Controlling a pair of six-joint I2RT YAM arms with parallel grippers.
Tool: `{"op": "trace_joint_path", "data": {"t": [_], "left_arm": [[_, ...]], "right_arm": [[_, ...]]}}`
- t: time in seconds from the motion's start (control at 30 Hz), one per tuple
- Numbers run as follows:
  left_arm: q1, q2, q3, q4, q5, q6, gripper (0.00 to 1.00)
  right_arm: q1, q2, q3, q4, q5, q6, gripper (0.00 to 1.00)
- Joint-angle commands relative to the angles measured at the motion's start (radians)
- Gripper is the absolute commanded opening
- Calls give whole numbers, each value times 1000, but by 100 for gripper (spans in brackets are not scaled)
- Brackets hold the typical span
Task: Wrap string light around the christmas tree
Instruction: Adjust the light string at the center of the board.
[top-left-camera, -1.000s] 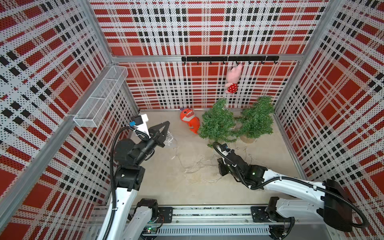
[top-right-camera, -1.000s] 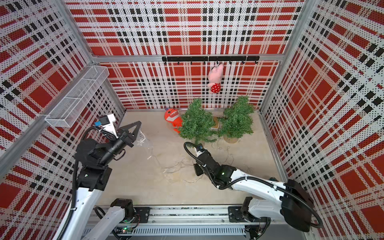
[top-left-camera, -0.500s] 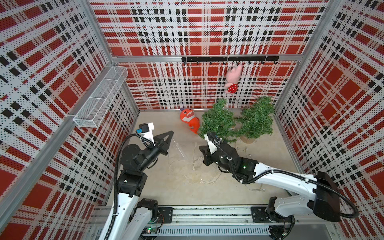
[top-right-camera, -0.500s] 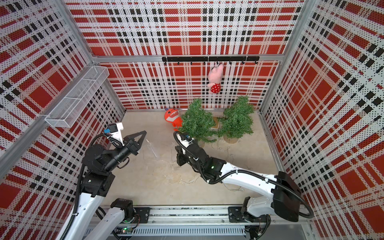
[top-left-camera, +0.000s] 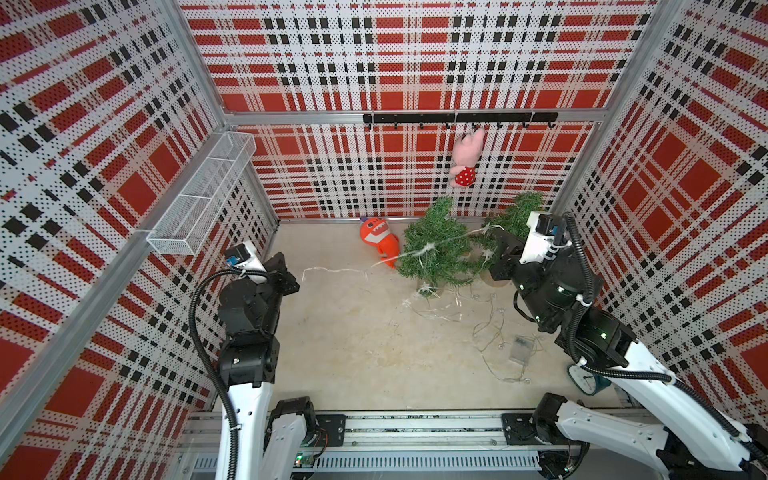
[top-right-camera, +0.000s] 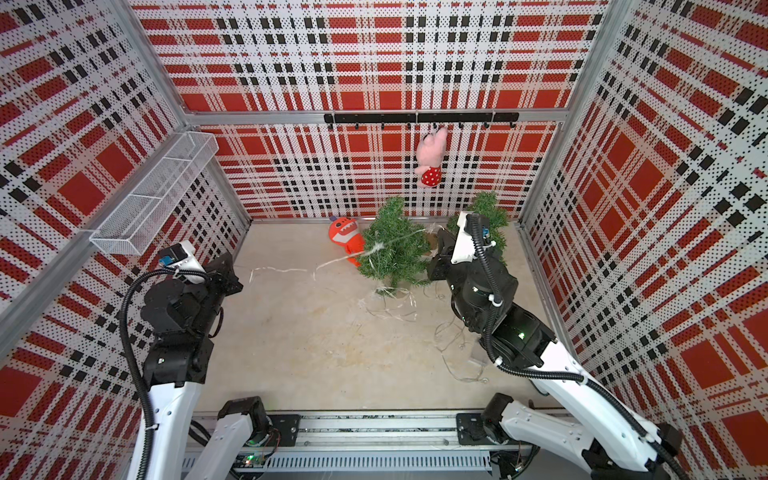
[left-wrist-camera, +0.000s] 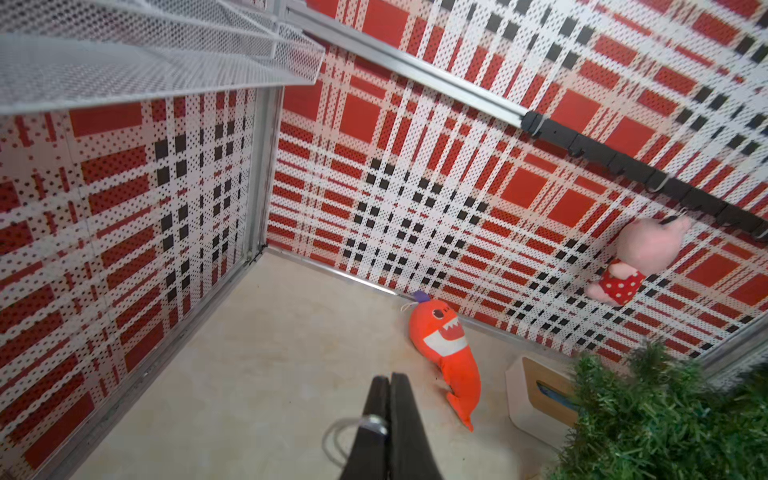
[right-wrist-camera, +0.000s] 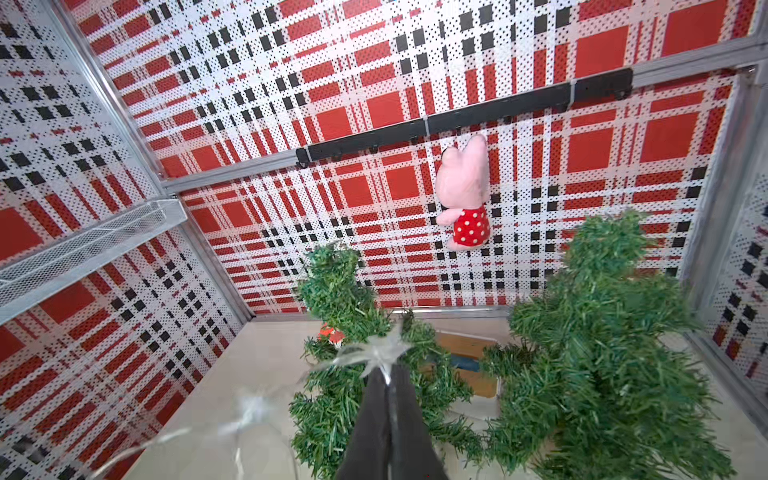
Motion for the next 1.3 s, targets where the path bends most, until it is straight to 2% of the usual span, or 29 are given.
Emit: {"op": "trace_joint_path", "data": {"t": [0.0, 0.07, 0.1, 0.13, 0.2, 0.27, 0.33, 0.37, 0.5, 0.67, 0.77, 0.9, 1.0, 1.07, 1.17, 1.2, 1.27], "left_arm": [[0, 35, -60, 11, -6, 29, 1], [-10, 54, -114, 67, 156, -10, 3], [-27, 56, -163, 131, 277, -53, 4], [-58, 56, -222, 220, 372, -122, 5], [-170, 41, -346, 412, 450, -240, 6], [-296, 26, -436, 514, 402, -292, 7], [-420, 25, -491, 533, 294, -295, 7], [-452, 27, -503, 525, 257, -289, 7], [-499, 52, -526, 507, 154, -294, 6], [-526, 131, -477, 350, 20, -249, 6], [-549, 114, -459, 288, -62, -251, 5], [-529, -9, -406, 215, -142, -245, 4], [-438, -73, -287, 94, -163, -182, 3], [-330, -88, -197, 43, -114, -137, 3], [-193, -60, -38, -2, 20, -82, 3], [-162, -37, 22, -7, 83, -67, 3], [-137, 18, 145, -30, 137, -50, 3]], "right_arm": [[3, -2, 40, -29, 62, -104, 0], [3, 32, 109, -51, -40, -135, 0], [3, 63, 146, -84, -105, -135, 0], [3, 111, 192, -137, -189, -130, 0], [6, 203, 254, -234, -318, -120, 0], [29, 253, 236, -263, -287, -117, 0], [53, 245, 150, -187, -286, -116, 0], [57, 237, 116, -153, -299, -106, 0], [68, 243, 68, -92, -337, -95, 0], [72, 245, 57, -87, -328, -108, 0], [71, 238, 42, -84, -323, -105, 0], [77, 234, 40, -76, -396, -102, 0], [88, 235, 40, -96, -493, -111, 0], [96, 230, -3, -100, -529, -109, 0], [108, 184, -150, -33, -536, -67, 0], [109, 155, -241, 36, -534, -50, 0], [109, 115, -407, 163, -514, -40, 0]]}}
